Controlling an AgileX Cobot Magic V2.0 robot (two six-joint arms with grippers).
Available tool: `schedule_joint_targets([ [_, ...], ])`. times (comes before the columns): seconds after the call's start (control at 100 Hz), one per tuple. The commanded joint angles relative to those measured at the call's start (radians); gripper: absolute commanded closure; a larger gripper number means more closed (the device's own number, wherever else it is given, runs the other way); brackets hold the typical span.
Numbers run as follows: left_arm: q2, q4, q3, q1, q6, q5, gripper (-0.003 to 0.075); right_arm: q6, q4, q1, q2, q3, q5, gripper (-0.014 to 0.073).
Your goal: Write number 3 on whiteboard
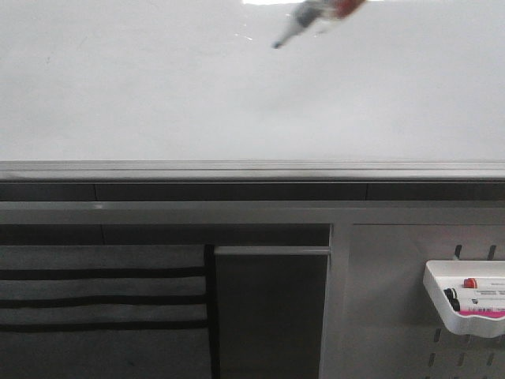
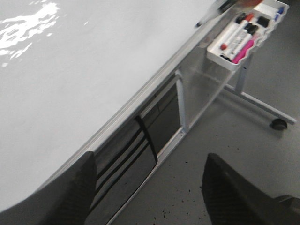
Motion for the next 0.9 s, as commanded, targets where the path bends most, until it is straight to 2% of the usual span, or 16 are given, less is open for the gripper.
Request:
schedule_joint_targets([
  [0.0, -0.054, -0.036, 0.047, 0.062, -0.062, -0.108, 0.0301, 0.098, -0.001, -0.084, -0.11, 0.083, -0.114, 0.0555],
  [0.16, -0.09, -0.075, 0.143, 0.12, -0.067, -0.17, 0.0304, 0.11, 0.036, -0.119, -0.2, 0.243, -0.273, 0.0554],
  [0.31, -0.088, -0.08, 0.155, 0.116, -0.067, -0.181, 0.0304, 0.103, 0.078, -0.111, -0.191, 0.232, -0.354, 0.0554],
  [0.53, -0.086, -0.082, 0.155, 0.073, 0.002, -0.188, 0.0304, 0.065, 0.082, -0.111, -0.014, -0.003, -0.134, 0.0554],
  [0.89, -0.029, -0.082, 0.155, 0.043, 0.004, -0.207, 0.0304, -0.042, 0.14, -0.111, 0.285, -0.367, 0.087, 0.0554],
])
